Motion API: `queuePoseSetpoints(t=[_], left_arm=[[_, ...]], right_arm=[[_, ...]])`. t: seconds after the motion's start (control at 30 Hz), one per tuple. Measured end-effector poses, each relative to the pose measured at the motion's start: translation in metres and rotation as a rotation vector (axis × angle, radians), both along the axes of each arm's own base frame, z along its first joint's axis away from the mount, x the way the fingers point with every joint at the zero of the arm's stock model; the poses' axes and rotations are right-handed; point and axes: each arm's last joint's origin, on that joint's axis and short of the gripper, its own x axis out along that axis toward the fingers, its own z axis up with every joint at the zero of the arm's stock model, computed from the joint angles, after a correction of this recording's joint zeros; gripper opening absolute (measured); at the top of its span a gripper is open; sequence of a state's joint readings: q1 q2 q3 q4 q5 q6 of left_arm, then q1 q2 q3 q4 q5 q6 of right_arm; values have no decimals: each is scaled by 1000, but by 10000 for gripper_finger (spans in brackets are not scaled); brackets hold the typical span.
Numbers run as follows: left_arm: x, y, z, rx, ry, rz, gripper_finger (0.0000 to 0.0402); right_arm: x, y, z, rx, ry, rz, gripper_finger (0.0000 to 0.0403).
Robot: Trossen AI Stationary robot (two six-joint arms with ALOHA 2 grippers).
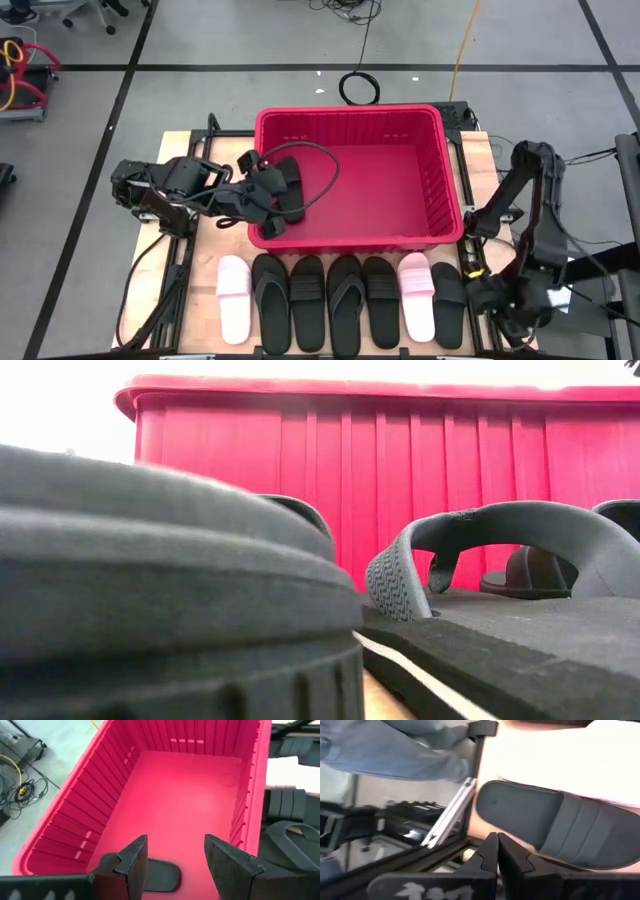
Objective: Pick and place slides into bin
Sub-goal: Put the black slide into the red bin
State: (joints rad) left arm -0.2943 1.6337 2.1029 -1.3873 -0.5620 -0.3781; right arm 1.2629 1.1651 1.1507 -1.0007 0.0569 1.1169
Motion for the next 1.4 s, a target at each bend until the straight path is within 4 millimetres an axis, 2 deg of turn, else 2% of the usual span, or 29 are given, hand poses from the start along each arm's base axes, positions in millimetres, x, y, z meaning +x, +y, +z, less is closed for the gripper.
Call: queuePoseSetpoints(t=[0.2,0.43,0.63,0.8,0.93,1.17,1.4], left_arm=[[0,0,0,11,19,-38,191],[0,-2,-1,-28,32,-75,191],[-1,-2,-2,-36,45,-83,191],[-1,-3,-2,-52,52,-96,191],[-1,-3,-2,-55,53,-98,191],[-1,-3,-2,-48,56,-105,191],[-1,-3,-2,-45,58,-110,191]], right_arm=[[12,17,-21,-104,28,-3,0],[27,22,-33,-167,29,5,7],[37,25,-43,-211,43,-26,67],[41,29,-59,-322,67,-35,130],[43,33,-71,-386,89,-14,165],[46,39,-87,-460,118,-22,184],[49,28,-91,-582,175,-129,179]])
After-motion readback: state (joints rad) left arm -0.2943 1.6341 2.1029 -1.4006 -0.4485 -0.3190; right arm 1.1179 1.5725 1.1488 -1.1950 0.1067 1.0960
